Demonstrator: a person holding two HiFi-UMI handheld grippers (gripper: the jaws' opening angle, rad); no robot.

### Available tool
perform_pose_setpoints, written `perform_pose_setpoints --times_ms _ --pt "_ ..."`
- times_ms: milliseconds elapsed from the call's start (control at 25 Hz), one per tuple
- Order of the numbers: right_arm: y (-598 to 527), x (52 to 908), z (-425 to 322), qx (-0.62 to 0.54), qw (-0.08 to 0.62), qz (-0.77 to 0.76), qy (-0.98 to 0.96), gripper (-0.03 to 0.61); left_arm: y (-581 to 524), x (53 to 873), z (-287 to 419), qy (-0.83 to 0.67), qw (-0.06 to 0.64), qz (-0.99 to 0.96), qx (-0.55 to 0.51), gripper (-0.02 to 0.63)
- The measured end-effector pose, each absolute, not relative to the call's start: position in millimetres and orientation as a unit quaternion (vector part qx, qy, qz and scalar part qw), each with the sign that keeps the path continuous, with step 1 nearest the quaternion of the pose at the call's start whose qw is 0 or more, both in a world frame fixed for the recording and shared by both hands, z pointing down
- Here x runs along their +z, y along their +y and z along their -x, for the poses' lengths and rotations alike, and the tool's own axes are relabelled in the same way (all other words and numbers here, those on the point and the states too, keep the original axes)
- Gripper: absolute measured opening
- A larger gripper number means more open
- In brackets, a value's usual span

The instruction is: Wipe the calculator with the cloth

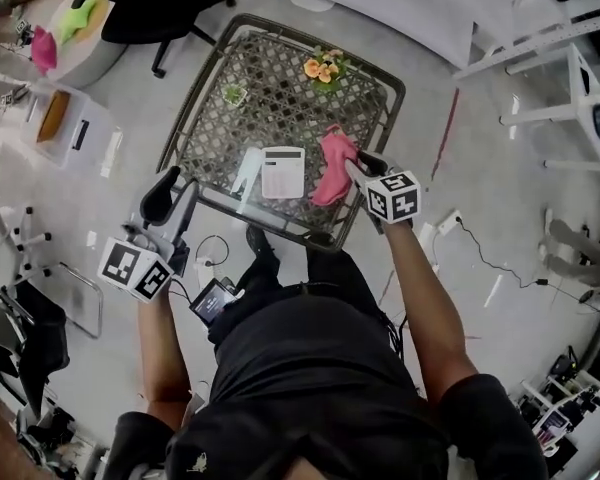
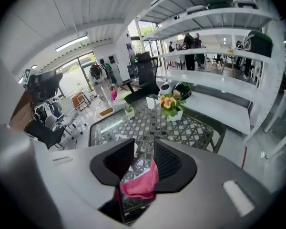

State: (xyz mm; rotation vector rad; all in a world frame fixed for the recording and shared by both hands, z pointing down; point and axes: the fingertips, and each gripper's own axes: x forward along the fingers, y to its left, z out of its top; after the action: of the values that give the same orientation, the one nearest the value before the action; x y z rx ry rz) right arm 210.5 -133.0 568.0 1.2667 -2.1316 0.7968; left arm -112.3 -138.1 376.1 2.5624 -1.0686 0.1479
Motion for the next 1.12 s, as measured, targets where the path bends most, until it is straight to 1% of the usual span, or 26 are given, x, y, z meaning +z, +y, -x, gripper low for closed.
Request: perform_pose_setpoints --times_ms 200,440,560,760,800,840,880,960,1000,1120 --pt "-137.8 641.6 -210.5 0.333 0.326 -0.447 -0.764 0.118 -133.5 401.5 106.9 -0.386 0.206 -0.897 0.057 0.189" --pt "-137.9 714.5 -218.5 0.356 0.398 -0.441 -0.722 0.129 -134.5 422.7 106.2 -0.391 0.221 -0.891 0.062 0.189" --pt "-135.5 736.6 -223.2 0.348 0.438 -0.435 -0.706 0.150 -133.9 427.7 109.9 -0.396 0.225 -0.888 0.063 0.189" --pt "-138.2 754.5 -220.2 0.322 0.475 -0.427 -0.699 0.148 -132.7 437.8 117.4 -0.402 0.233 -0.883 0.063 0.189" --pt "-138.5 756.1 -219.3 0.314 0.484 -0.422 -0.699 0.129 -132.8 439.8 118.9 -0.403 0.234 -0.882 0.062 0.189" --pt "-138.6 757.0 -218.0 0.308 0.493 -0.417 -0.699 0.074 -132.8 441.6 120.2 -0.404 0.236 -0.882 0.061 0.189" --pt "-139.0 757.0 -217.2 0.306 0.499 -0.414 -0.697 0.056 -132.7 443.1 121.5 -0.405 0.238 -0.881 0.060 0.189" --pt "-140.2 756.2 -217.7 0.325 0.492 -0.423 -0.688 0.035 -132.6 445.3 124.3 -0.405 0.241 -0.880 0.058 0.189" --pt "-140.5 755.3 -218.1 0.345 0.477 -0.434 -0.682 0.031 -132.6 445.9 125.9 -0.405 0.241 -0.880 0.057 0.189" --pt "-143.8 743.0 -216.8 0.394 0.410 -0.478 -0.670 0.029 -132.9 446.7 132.0 -0.406 0.242 -0.880 0.054 0.189"
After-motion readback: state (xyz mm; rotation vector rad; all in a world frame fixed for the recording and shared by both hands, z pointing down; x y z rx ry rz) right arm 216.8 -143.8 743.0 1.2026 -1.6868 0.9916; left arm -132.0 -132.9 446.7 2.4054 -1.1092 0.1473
